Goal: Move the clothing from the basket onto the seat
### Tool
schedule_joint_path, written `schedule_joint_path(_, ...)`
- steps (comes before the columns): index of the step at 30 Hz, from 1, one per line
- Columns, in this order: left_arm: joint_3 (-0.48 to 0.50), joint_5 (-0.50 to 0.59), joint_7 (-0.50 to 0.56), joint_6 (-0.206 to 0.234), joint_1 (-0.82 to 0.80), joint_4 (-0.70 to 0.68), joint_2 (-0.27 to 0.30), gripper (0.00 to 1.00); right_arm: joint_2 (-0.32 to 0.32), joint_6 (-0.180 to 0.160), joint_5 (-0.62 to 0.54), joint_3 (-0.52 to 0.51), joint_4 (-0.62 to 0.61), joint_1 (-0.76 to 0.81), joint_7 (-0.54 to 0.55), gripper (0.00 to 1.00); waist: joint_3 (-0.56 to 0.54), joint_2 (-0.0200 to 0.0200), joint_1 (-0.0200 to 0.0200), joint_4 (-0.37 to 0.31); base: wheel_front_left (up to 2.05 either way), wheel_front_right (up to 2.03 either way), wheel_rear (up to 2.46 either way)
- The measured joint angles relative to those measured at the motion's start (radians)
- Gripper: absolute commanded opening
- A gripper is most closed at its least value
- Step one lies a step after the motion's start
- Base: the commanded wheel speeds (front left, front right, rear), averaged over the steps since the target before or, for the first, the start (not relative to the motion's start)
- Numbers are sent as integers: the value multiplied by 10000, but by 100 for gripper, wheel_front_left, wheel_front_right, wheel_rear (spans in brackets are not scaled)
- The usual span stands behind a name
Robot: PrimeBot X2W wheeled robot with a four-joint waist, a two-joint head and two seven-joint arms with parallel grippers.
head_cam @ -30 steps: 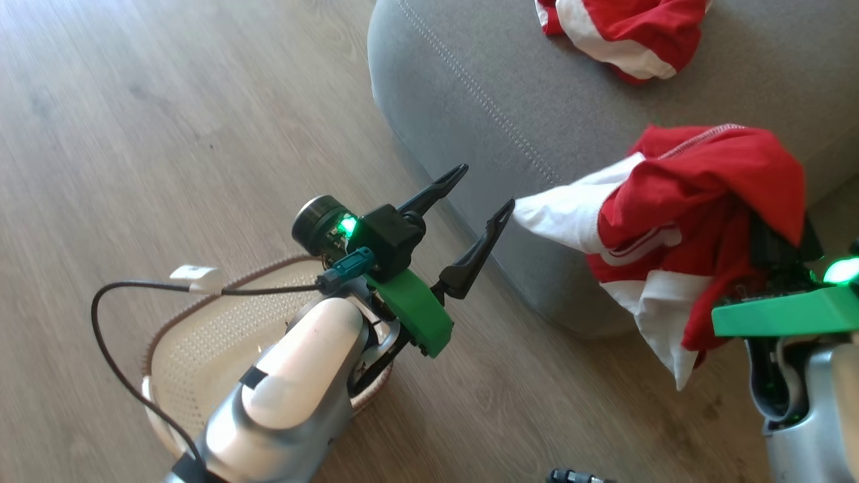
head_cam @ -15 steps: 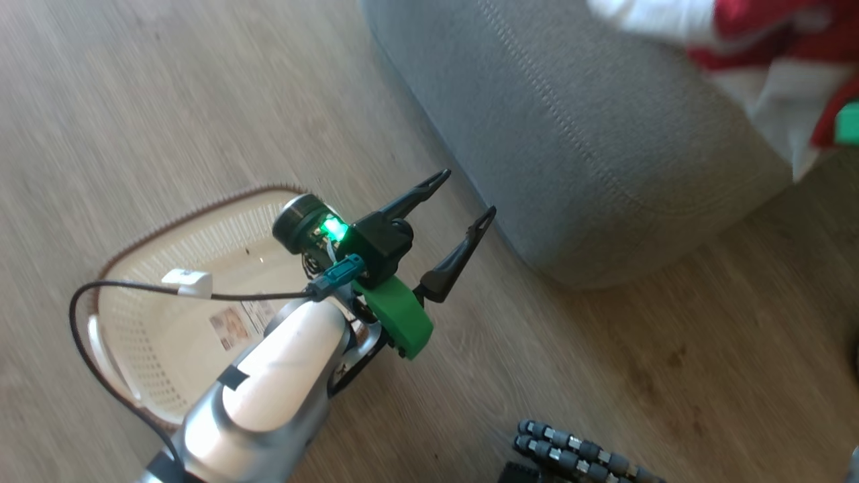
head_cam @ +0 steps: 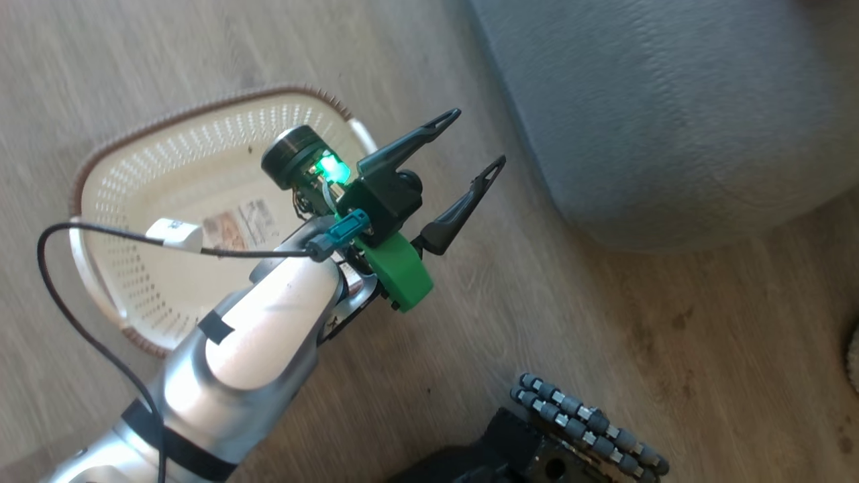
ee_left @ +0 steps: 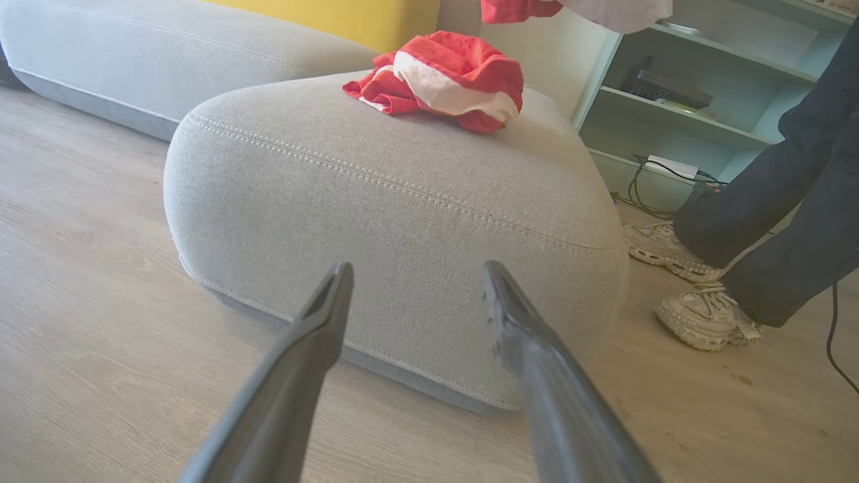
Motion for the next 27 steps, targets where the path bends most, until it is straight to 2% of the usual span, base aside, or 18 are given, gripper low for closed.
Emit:
schedule_joint_path(15, -228, 61, 148, 2, -564, -330, 221, 100, -1981, 0, -938, -2190, 3356, -3013, 288, 0, 1894, 0, -2, 1385, 0, 0, 0)
schedule_joint_path(22, -222, 61, 35, 6, -730, -349, 207, 100, -1586, 0, -1162, -2723, 4978, -2844, 242, 0, 2462, 0, -1, 2000, 0, 0, 0)
schedule_joint_path(27, -198, 59, -40, 19, -746, -293, 209, 100, -1267, 0, -1078, -2681, 5348, -2097, 73, 0, 2468, 0, -2, 2027, 0, 0, 0)
